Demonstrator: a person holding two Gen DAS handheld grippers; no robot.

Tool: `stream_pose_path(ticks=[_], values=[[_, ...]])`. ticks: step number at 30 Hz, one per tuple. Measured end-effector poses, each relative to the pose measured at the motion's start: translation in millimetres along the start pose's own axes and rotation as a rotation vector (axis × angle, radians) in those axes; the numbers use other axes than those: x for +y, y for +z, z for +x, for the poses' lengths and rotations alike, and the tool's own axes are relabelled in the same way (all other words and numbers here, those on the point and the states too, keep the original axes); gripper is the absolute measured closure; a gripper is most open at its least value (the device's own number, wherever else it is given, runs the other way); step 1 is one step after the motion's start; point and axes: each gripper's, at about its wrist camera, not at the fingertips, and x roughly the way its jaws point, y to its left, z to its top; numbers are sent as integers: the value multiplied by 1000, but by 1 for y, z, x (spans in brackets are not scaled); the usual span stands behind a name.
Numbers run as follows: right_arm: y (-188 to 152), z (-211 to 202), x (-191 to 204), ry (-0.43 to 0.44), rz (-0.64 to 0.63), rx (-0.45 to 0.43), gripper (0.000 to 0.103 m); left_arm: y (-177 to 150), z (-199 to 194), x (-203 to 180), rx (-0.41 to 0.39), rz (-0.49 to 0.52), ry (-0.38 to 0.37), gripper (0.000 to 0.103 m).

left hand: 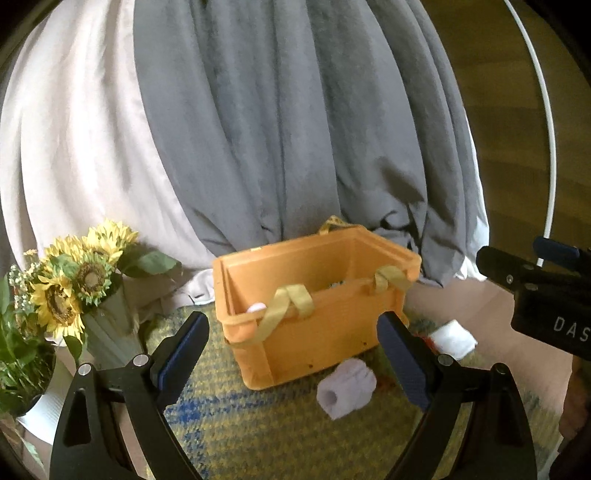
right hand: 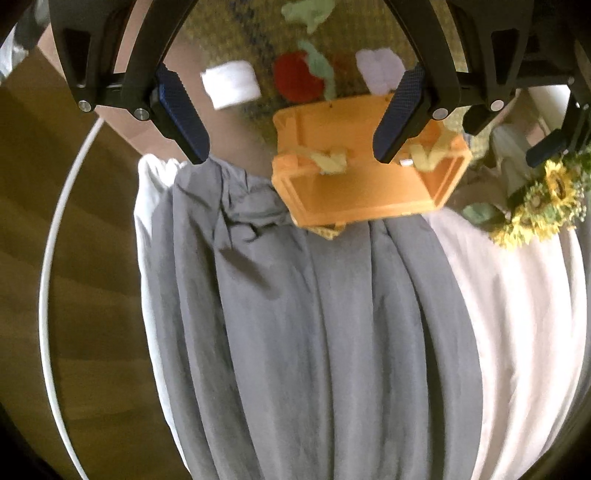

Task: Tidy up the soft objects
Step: 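Withdraw both tools from the crate toward the remaining items, then grasp the white towel with the left tool while the right tool grasps the green plush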

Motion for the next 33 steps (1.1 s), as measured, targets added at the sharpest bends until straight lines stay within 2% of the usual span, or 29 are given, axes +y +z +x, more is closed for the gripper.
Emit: stream_pose_path(ticks=[12, 24, 33], values=[[-58, 10, 1, -50, 55, 159, 12, -38, 20, -9, 35, 129, -105, 10], [-101, 39, 3, -96, 94, 278, 12, -71, 58, -13, 98, 202, -171, 10], [-128, 63, 7, -111, 139, 348, 12, -80, 90, -14, 119, 222, -229, 17]])
